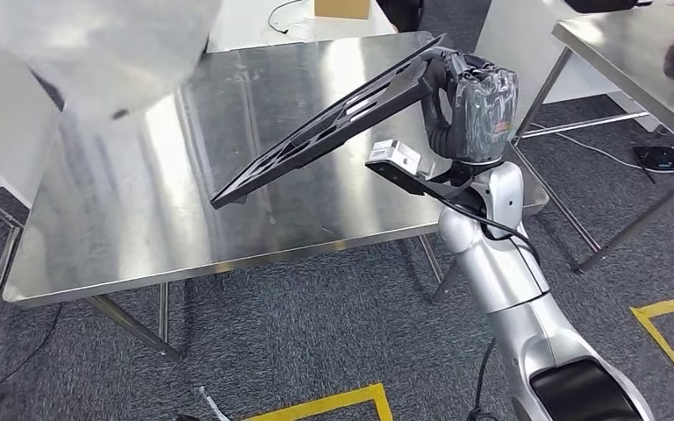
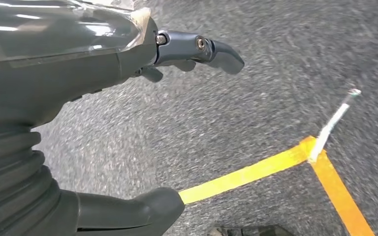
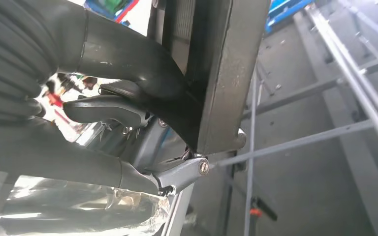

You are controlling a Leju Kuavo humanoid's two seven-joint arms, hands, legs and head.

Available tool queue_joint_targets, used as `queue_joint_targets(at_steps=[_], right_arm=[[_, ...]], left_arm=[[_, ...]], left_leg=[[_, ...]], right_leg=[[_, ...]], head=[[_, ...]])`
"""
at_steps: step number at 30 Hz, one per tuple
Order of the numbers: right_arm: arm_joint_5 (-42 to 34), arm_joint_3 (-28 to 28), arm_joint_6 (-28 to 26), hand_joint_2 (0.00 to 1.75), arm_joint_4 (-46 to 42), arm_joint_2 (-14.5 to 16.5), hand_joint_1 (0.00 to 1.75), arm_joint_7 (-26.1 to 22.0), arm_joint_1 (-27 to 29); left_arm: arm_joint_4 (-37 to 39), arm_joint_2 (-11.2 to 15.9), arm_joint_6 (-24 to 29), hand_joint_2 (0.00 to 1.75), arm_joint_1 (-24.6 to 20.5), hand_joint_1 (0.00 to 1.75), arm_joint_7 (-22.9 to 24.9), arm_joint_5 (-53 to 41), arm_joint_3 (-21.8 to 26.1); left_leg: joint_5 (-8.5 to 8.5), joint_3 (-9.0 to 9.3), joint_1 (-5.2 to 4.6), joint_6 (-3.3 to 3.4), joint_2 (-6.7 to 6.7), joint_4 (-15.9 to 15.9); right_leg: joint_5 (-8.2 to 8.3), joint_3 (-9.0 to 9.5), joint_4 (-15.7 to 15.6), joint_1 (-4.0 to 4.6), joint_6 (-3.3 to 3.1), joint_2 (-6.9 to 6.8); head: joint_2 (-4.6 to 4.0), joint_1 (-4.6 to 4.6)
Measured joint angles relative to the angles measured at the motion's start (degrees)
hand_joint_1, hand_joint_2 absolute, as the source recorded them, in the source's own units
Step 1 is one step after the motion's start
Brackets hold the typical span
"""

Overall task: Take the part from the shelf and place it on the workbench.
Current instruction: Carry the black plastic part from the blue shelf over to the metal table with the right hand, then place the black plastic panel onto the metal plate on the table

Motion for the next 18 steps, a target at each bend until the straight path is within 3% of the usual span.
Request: queue_joint_targets(at_steps=[1, 3, 5, 7, 8, 10, 12, 14, 15, 16, 18], right_arm=[[0.01, 0.08, 0.00, 1.75, 0.00, -0.01, 1.75, 0.00, 0.05], [0.01, 0.20, 0.00, 1.75, 0.01, -0.03, 1.75, 0.00, 0.03], [0.01, 0.29, 0.01, 1.75, 0.05, -0.06, 1.75, 0.02, 0.10], [0.13, 0.35, 0.05, 1.75, 0.07, -0.02, 1.75, 0.09, 0.14], [0.28, 0.38, 0.09, 1.75, 0.07, 0.05, 1.75, 0.13, 0.09], [0.80, 0.44, 0.13, 1.75, 0.08, 0.19, 1.75, 0.23, -0.03], [1.51, 0.54, 0.15, 1.75, 0.09, 0.20, 1.75, 0.60, -0.02], [2.27, 0.67, 0.20, 1.75, 0.11, 0.15, 1.75, 1.19, 0.12], [2.65, 0.75, 0.28, 1.75, 0.13, 0.15, 1.75, 1.52, 0.19], [3.06, 0.85, 0.44, 1.75, 0.13, 0.15, 1.75, 1.89, 0.24], [3.90, 0.98, 0.93, 1.75, 0.10, 0.14, 1.75, 2.63, 0.25]], left_arm=[[0.00, -0.01, 0.00, 1.75, 0.01, 0.00, 0.00, 0.00, -0.01], [-0.01, 0.00, 0.00, 1.75, -0.01, 0.00, 0.00, 0.00, -0.03], [-0.01, 0.02, 0.00, 1.75, 0.04, 0.00, 0.01, 0.00, -0.05], [-0.01, 0.08, 0.01, 1.75, 0.20, 0.00, 0.02, 0.00, -0.05], [-0.01, 0.11, 0.01, 1.75, 0.29, 0.00, 0.02, 0.00, -0.05], [-0.02, 0.15, 0.02, 1.75, 0.28, 0.00, 0.02, -0.01, -0.08], [-0.02, 0.07, 0.02, 1.75, 0.15, 0.00, 0.03, -0.05, -0.11], [-0.02, -0.05, 0.01, 1.75, 0.12, 0.00, 0.12, -0.12, -0.14], [-0.02, -0.11, -0.02, 1.75, 0.13, 0.00, 0.21, -0.17, -0.16], [-0.03, -0.16, -0.05, 1.75, 0.13, 0.00, 0.32, -0.25, -0.22], [-0.05, -0.18, -0.16, 1.75, 0.07, 0.00, 0.46, -0.49, -0.47]], left_leg=[[0.03, 0.02, 0.10, -0.09, -0.81, 0.05], [0.02, -0.16, 0.20, -0.59, -2.34, 0.33], [0.14, -0.63, 0.15, -1.38, -3.53, 0.50], [0.47, -1.01, 0.20, -2.09, -4.49, 0.28], [0.39, -1.22, 0.17, -2.36, -4.13, 0.41], [-1.45, -2.72, 0.01, -2.83, -1.17, 3.29], [-5.08, -6.16, 0.07, -3.22, 2.32, 10.53], [-7.08, -8.98, 0.28, -3.41, 3.26, 16.46], [-6.58, -8.87, 0.32, -3.42, 3.34, 16.46], [-5.18, -7.57, 0.35, -3.34, 3.41, 14.16], [-2.16, -2.95, 0.25, -2.94, 3.92, 6.16]], right_leg=[[1.54, 1.23, -3.01, -0.21, 0.57, 0.23], [5.03, 5.14, -11.50, -0.80, 1.50, 2.22], [6.61, 7.12, -15.75, -1.01, 1.24, 3.49], [6.85, 7.17, -15.98, -0.91, 0.30, 2.58], [6.97, 7.24, -16.05, -0.99, -0.12, 2.07], [7.06, 7.45, -16.23, -1.27, -1.14, 1.01], [6.96, 7.48, -16.24, -1.02, -1.79, 0.07], [6.91, 7.43, -16.22, -0.80, -1.89, -0.84], [6.89, 7.44, -16.22, -0.77, -1.89, -1.20], [6.87, 7.49, -16.21, -0.78, -1.89, -1.49], [6.75, 7.60, -16.21, -0.62, -1.71, -1.83]], head=[[0.00, 0.01], [0.00, 0.03], [0.00, 0.00], [0.00, -0.04], [0.00, -0.06], [0.00, -0.23], [0.00, -0.38], [0.00, -0.37], [0.00, -0.38], [0.00, -0.38], [0.00, -0.38]])
